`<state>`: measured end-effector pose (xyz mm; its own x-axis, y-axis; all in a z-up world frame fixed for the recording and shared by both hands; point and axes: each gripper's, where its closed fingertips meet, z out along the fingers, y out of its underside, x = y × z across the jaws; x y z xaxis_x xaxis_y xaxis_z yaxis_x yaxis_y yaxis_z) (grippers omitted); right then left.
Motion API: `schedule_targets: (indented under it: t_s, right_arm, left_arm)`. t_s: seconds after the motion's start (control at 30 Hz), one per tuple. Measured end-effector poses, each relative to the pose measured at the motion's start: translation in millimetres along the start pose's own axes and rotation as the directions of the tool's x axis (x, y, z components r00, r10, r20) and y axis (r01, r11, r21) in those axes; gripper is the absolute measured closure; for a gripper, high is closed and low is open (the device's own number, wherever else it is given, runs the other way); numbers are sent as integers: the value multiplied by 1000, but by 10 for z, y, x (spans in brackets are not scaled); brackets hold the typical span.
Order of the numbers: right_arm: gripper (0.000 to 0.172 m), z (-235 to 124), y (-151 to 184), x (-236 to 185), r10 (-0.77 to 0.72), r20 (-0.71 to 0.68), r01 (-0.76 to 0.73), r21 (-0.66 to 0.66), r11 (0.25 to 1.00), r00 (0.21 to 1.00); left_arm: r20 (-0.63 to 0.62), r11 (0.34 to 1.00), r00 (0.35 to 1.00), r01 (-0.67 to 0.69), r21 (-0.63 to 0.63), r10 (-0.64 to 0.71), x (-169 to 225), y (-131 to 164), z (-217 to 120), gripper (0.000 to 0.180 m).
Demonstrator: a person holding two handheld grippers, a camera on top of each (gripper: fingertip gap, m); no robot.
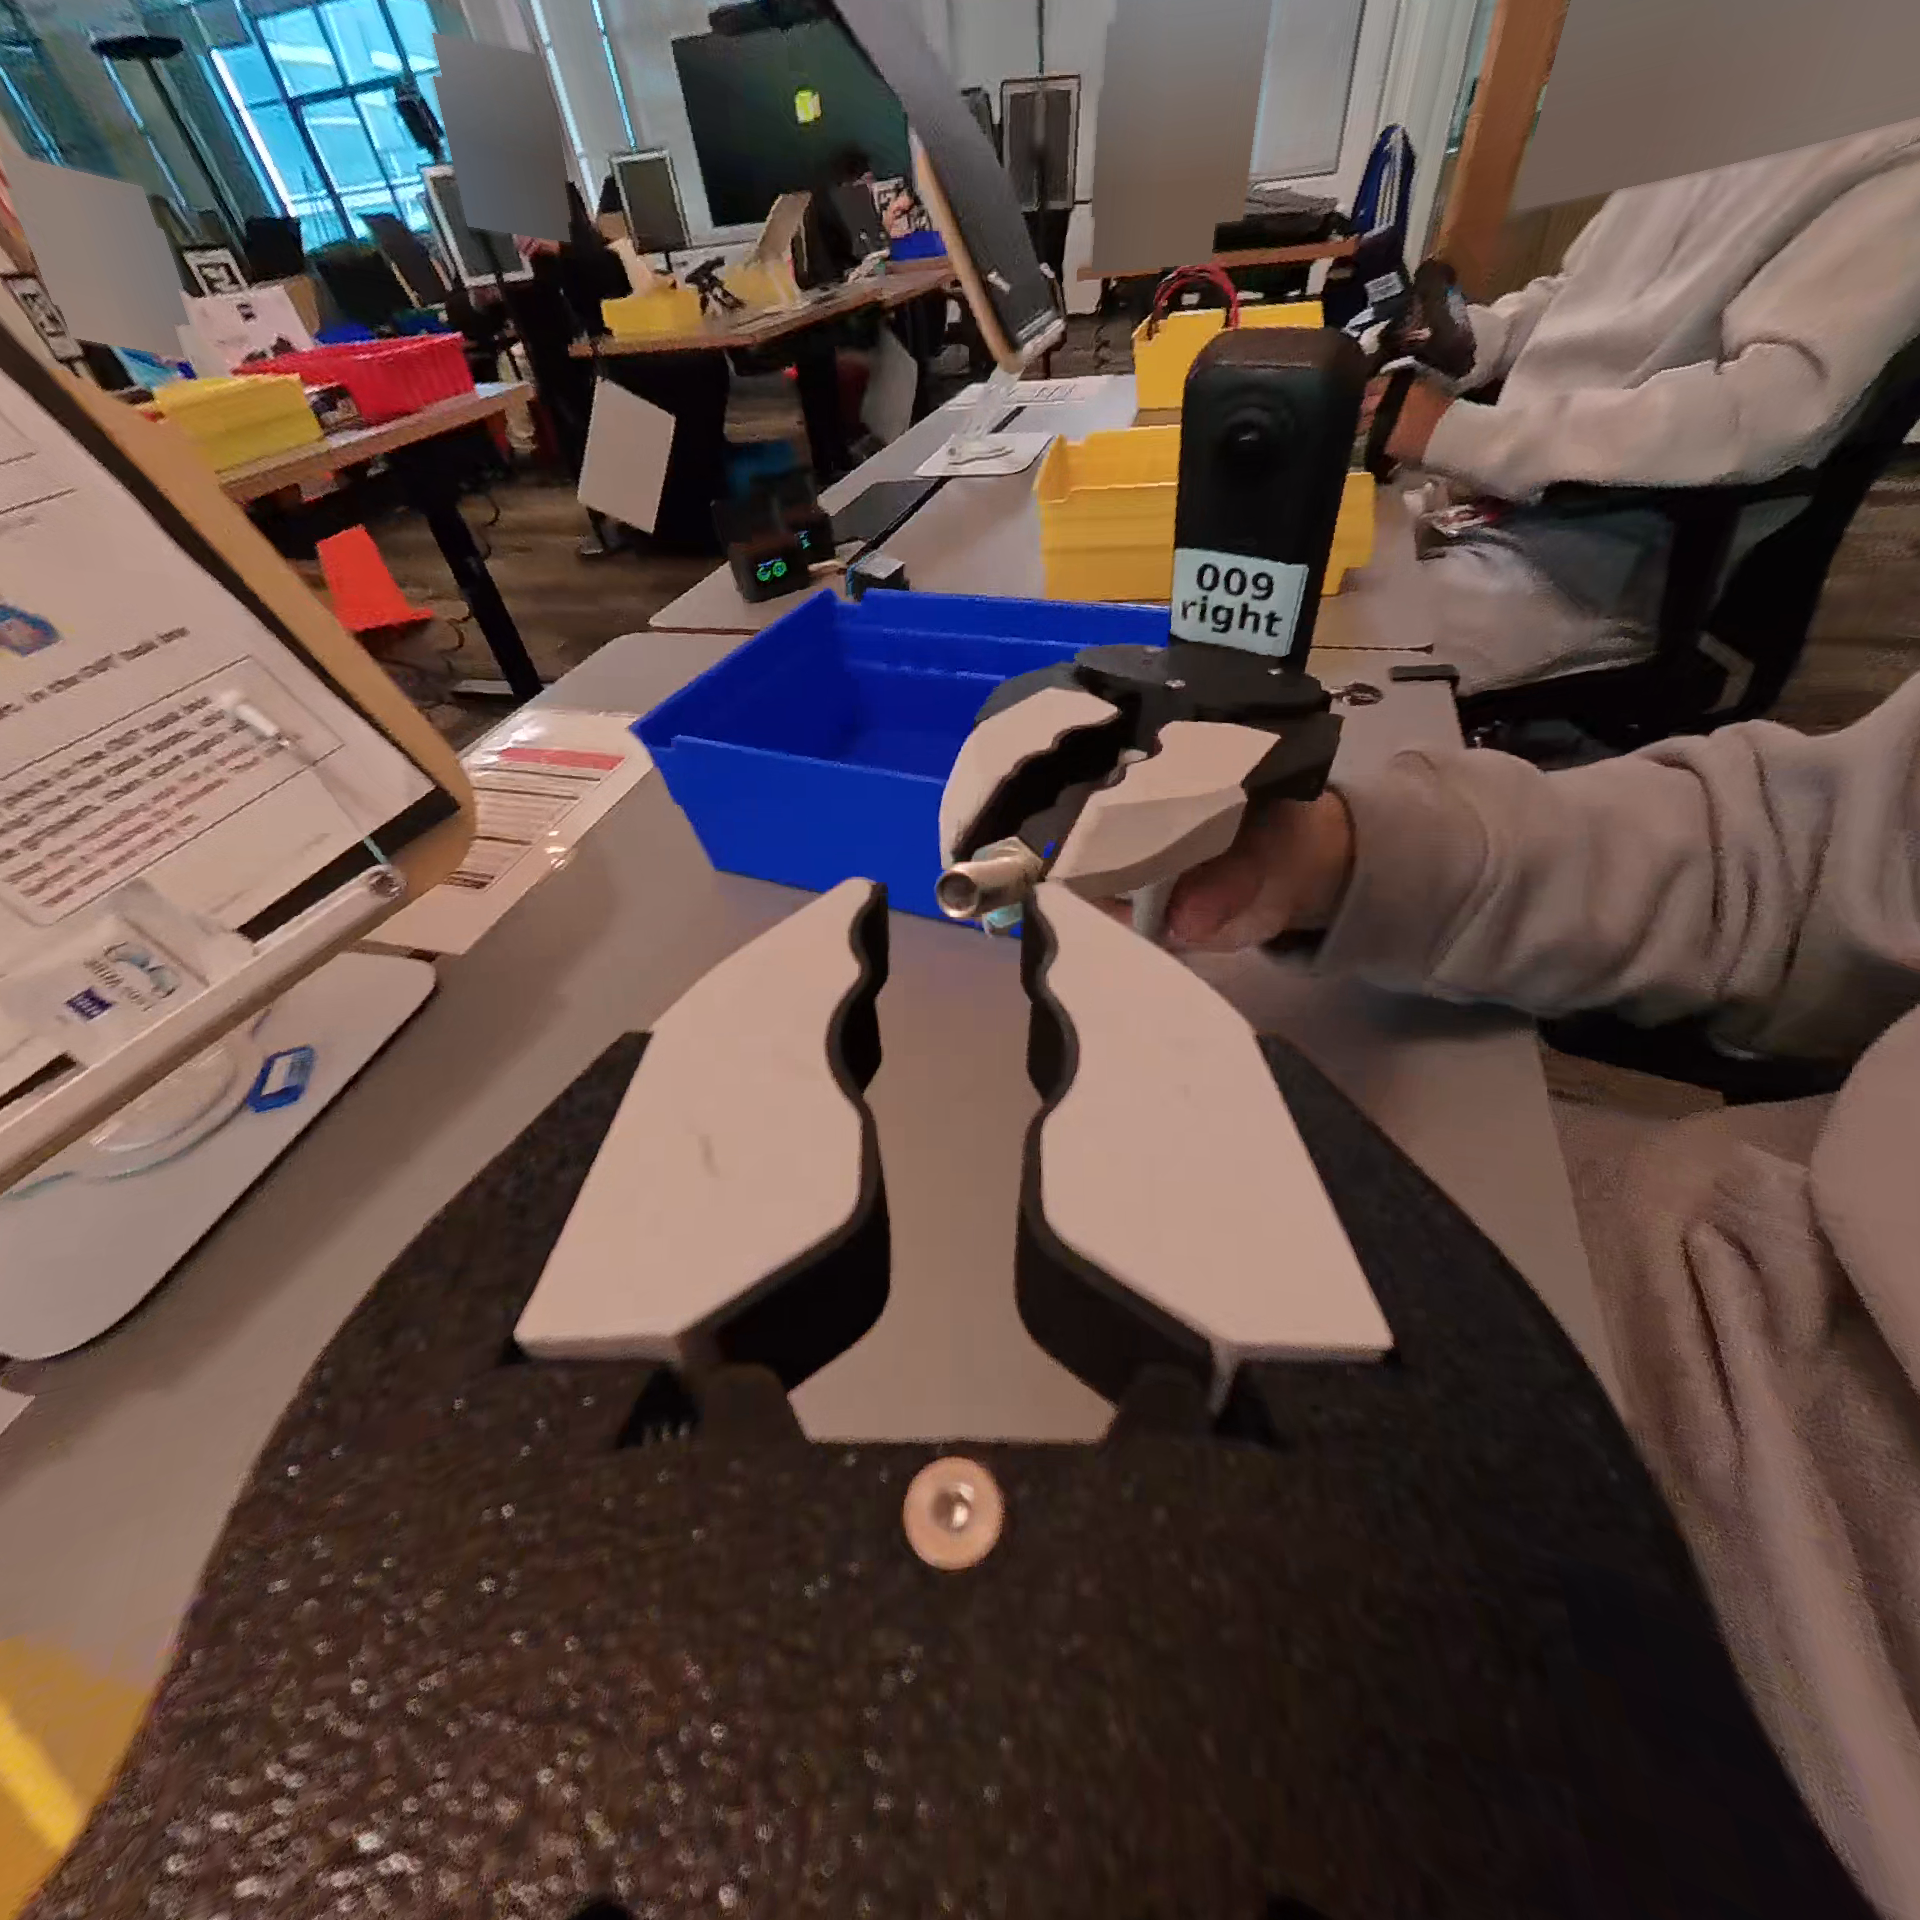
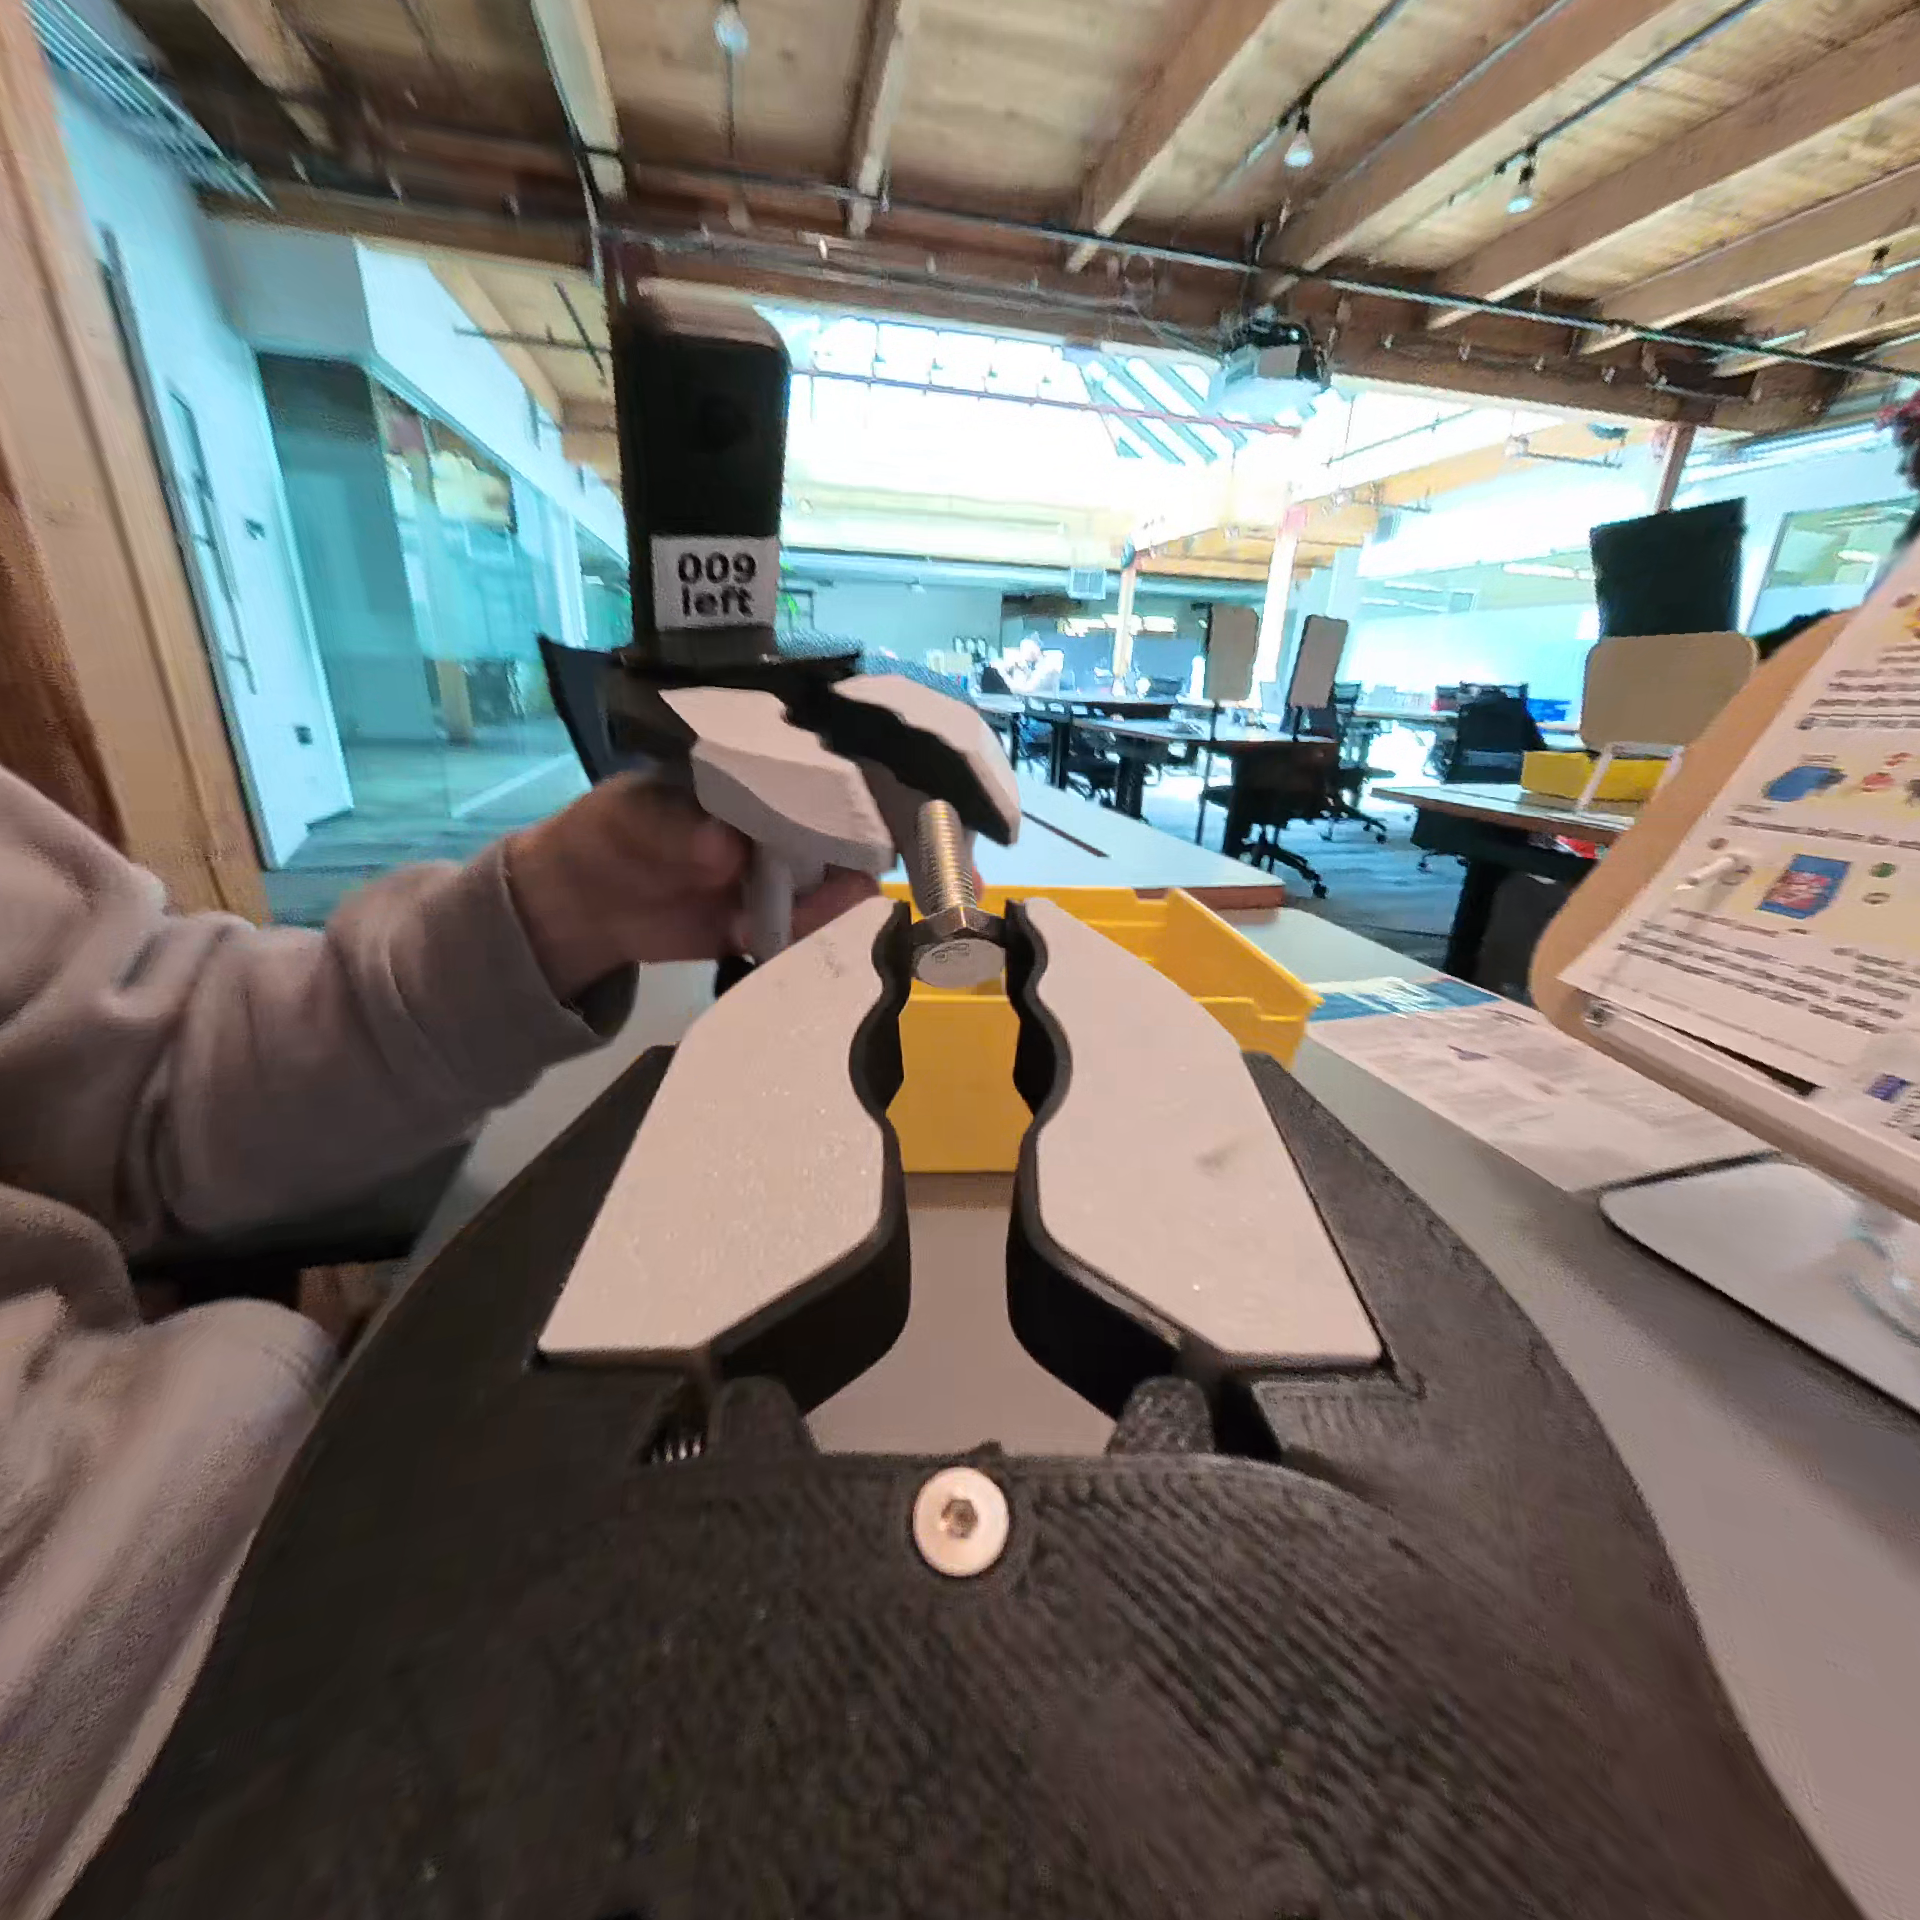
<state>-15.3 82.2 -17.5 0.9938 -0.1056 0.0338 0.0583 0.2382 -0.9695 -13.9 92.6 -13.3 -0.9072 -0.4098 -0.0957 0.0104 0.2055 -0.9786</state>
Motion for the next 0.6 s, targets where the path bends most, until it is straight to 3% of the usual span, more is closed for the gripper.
schedule_targets:
  t_s: [0.07,0.17,0.3,0.47,0.6]
  right_arm:
    - [155,-22,-38,-138,24,-14,-23,39,999,1000]
    - [155,-63,-88,-342,24,-7,-23,77,997,1000]
    - [155,-79,-36,-504,-45,-4,45,12,999,999]
    - [152,-115,32,-452,-170,-106,161,-90,983,980]
    - [154,-88,109,-447,-235,-110,220,-138,966,966]
  left_arm:
    - [-11,999,1000,-13,45,14,164,-54,-20,169]
    - [-14,996,999,-46,82,47,376,-123,-74,171]
    - [-33,995,995,-94,46,96,541,-93,-127,173]
    - [-18,999,999,-41,8,41,516,15,-104,173]
    - [-12,998,1000,-18,-59,18,490,152,-61,173]
